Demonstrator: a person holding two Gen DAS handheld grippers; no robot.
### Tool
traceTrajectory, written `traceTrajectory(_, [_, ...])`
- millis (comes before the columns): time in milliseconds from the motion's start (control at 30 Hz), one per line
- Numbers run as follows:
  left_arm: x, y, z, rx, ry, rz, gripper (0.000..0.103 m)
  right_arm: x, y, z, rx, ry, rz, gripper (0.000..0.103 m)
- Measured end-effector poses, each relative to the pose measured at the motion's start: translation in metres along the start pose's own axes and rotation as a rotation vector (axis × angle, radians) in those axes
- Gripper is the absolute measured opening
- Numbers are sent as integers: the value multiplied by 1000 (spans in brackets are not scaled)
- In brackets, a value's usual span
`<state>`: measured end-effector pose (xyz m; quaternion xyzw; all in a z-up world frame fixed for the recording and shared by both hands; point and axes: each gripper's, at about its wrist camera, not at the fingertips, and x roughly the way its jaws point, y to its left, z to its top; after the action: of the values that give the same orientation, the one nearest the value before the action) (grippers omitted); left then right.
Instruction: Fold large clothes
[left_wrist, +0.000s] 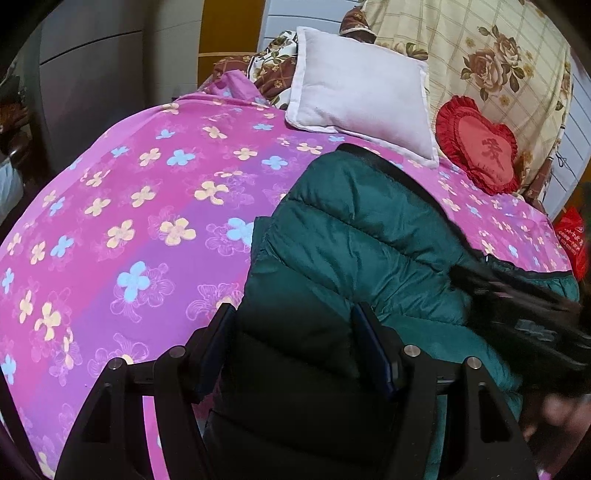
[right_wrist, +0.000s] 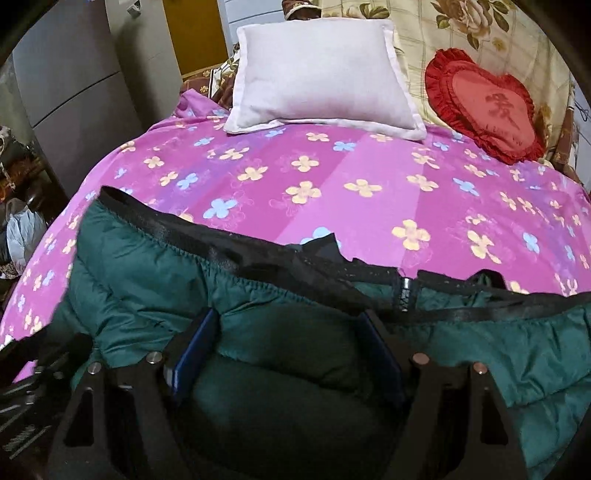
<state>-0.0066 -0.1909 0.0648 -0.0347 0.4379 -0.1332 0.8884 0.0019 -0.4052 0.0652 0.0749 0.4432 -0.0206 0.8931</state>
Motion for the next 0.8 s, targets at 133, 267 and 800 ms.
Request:
traceTrajectory(133, [0,1,0,-2,2,-3,46,-44,-18,-5,-27,-53,-7,81])
traceTrajectory(267, [0,-2,0,13,6,6,46,-82,-62,-20,-34,-96,-150,81])
traceTrajectory(800, [14,-1,5,45,10,15,57,-42,-179,-47,173,-8,-277,88])
